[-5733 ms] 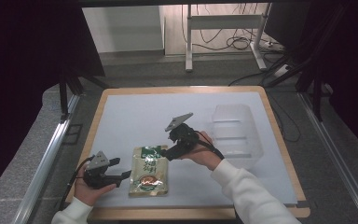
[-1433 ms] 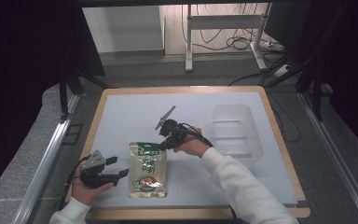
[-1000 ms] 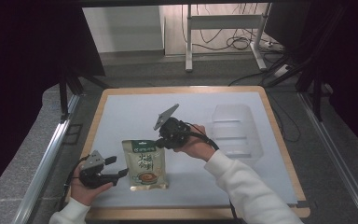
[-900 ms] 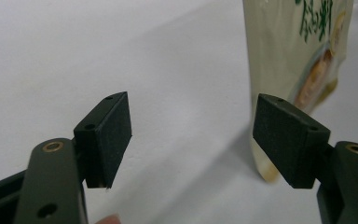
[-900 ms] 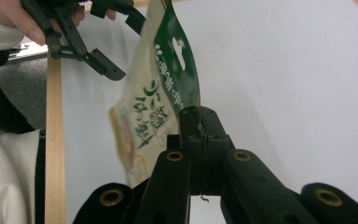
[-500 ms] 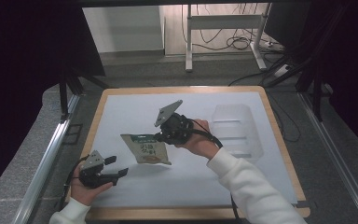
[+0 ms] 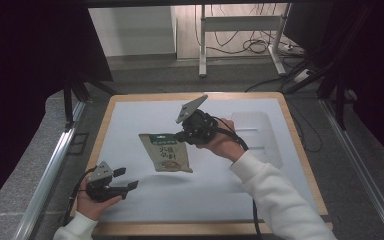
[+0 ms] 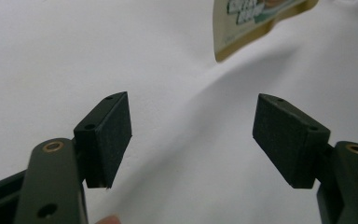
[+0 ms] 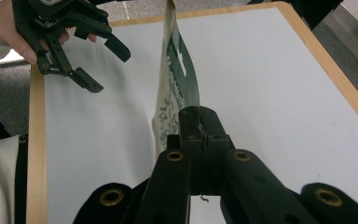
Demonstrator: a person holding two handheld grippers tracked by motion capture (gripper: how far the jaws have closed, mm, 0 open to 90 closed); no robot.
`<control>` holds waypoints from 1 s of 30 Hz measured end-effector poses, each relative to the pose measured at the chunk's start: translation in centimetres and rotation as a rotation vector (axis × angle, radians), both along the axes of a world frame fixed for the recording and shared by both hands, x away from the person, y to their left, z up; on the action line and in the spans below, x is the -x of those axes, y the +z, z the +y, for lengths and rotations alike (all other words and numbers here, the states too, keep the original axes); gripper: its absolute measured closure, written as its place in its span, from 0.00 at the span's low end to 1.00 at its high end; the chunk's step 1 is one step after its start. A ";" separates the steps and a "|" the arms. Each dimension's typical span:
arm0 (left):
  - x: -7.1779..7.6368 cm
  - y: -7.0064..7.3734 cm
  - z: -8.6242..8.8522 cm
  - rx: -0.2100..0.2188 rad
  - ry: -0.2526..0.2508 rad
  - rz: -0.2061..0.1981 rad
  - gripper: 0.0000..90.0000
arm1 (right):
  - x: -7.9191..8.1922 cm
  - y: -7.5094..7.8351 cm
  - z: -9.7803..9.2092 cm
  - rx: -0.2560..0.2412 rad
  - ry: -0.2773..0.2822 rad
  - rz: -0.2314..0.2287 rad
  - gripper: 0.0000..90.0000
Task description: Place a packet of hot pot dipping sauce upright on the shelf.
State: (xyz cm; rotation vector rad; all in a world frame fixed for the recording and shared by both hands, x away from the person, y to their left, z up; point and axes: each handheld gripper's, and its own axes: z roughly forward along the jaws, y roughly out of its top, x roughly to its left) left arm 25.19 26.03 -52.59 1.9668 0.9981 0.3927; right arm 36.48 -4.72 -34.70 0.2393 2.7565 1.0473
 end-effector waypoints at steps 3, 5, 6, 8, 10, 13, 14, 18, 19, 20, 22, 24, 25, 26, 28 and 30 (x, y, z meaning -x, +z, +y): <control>0.0 0.0 0.0 -0.001 0.000 0.001 0.31 | -0.2 0.3 -0.6 0.005 -0.011 -0.005 1.00; 0.0 0.0 0.0 -0.001 0.001 0.002 0.31 | -0.4 0.5 -1.0 0.003 -0.024 -0.010 1.00; 0.0 0.0 0.0 -0.002 0.000 0.002 0.31 | -0.5 0.6 -1.2 0.000 -0.032 -0.011 1.00; 0.0 -0.1 -0.1 -0.003 0.000 0.002 0.31 | -0.7 0.9 -1.7 -0.002 -0.043 -0.016 1.00; 0.0 -0.1 -0.1 -0.003 0.000 0.003 0.31 | -0.9 1.1 -2.2 -0.004 -0.057 -0.020 1.00; -0.1 -0.1 -0.1 -0.004 0.000 0.005 0.31 | -1.3 1.5 -3.2 -0.012 -0.072 -0.029 1.00; -0.1 -0.1 -0.1 -0.007 -0.002 0.006 0.31 | -1.3 1.6 -3.5 -0.011 -0.079 -0.029 1.00; -0.1 -0.2 -0.2 -0.007 -0.001 0.008 0.31 | -1.4 2.0 -4.4 -0.001 -0.094 -0.037 1.00; -0.1 -0.2 -0.3 -0.009 -0.001 0.010 0.31 | -1.5 2.0 -4.6 0.000 -0.094 -0.038 1.00; -0.1 -0.2 -0.3 -0.011 -0.003 0.011 0.31 | -1.5 2.1 -4.8 0.003 -0.095 -0.040 1.00; -0.2 -0.2 -0.3 -0.012 0.000 0.010 0.31 | -1.6 2.3 -5.2 0.006 -0.091 -0.048 1.00; -0.3 -0.2 -0.3 -0.013 0.004 0.011 0.31 | -1.8 2.6 -5.8 0.007 -0.100 -0.052 1.00; -0.3 -0.3 -0.2 -0.014 0.004 0.012 0.31 | -2.0 2.7 -6.0 0.006 -0.103 -0.051 1.00; -0.3 -0.3 -0.3 -0.014 0.003 0.012 0.31 | -2.2 2.8 -6.4 0.006 -0.113 -0.054 1.00; -0.3 -0.3 -0.3 -0.014 0.002 0.013 0.31 | -2.5 3.0 -6.9 0.000 -0.123 -0.052 1.00; -0.3 -0.3 -0.3 -0.015 0.002 0.013 0.31 | -2.7 3.1 -7.4 -0.002 -0.138 -0.054 1.00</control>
